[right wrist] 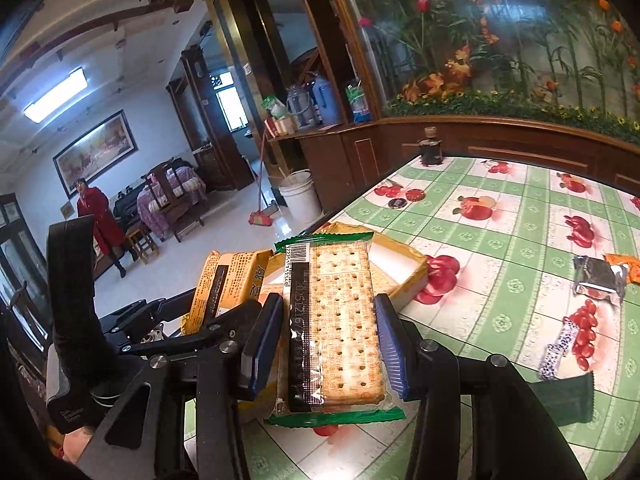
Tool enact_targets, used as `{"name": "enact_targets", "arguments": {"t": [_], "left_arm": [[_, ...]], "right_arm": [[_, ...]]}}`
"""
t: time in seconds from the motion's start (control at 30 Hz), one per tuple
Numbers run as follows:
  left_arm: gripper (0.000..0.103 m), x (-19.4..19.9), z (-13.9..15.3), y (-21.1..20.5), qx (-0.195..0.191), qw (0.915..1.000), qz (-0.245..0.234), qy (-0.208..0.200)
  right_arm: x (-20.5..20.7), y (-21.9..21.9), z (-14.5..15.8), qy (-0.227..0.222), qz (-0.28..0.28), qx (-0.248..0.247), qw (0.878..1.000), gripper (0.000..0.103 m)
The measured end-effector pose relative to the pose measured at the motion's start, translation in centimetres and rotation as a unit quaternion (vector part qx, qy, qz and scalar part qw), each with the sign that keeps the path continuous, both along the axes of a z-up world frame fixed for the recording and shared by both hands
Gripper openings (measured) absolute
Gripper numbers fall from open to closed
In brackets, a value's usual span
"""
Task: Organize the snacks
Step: 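Carry the yellow bag with left gripper over the foam box while right gripper brings the cracker pack there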
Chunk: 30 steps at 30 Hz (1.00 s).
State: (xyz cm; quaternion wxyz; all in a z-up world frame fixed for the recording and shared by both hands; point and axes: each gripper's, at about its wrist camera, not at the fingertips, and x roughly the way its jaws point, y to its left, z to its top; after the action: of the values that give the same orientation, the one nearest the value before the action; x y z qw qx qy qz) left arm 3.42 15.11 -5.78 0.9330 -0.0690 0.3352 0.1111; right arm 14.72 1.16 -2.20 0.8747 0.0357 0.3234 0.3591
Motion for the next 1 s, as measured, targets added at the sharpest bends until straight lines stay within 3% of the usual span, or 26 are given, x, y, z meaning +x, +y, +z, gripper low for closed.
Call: {"name": "enact_targets", "arguments": {"t": [0.5,0.7,1.0], "left_arm": [[0.070,-0.1,-1.1,1.9,-0.013,0.9998,0.017,0.005],[0.070,0.5,-2.9,3.6,-0.029,0.9984,0.032,0.036],[0.070,0.9,-4.6,4.3,-0.013,0.9965,0.043,0.071]], "right_arm": [[1.5,4.7,-1.8,-0.007,0.027,-0.038,0.999,0.047],[3.3,6.2,-2.8,0.010,0.033,-0.037,0.999,0.047],[7.0,9.4,-5.6,0.049,0.034,-0.049,0.997,0.047]]}}
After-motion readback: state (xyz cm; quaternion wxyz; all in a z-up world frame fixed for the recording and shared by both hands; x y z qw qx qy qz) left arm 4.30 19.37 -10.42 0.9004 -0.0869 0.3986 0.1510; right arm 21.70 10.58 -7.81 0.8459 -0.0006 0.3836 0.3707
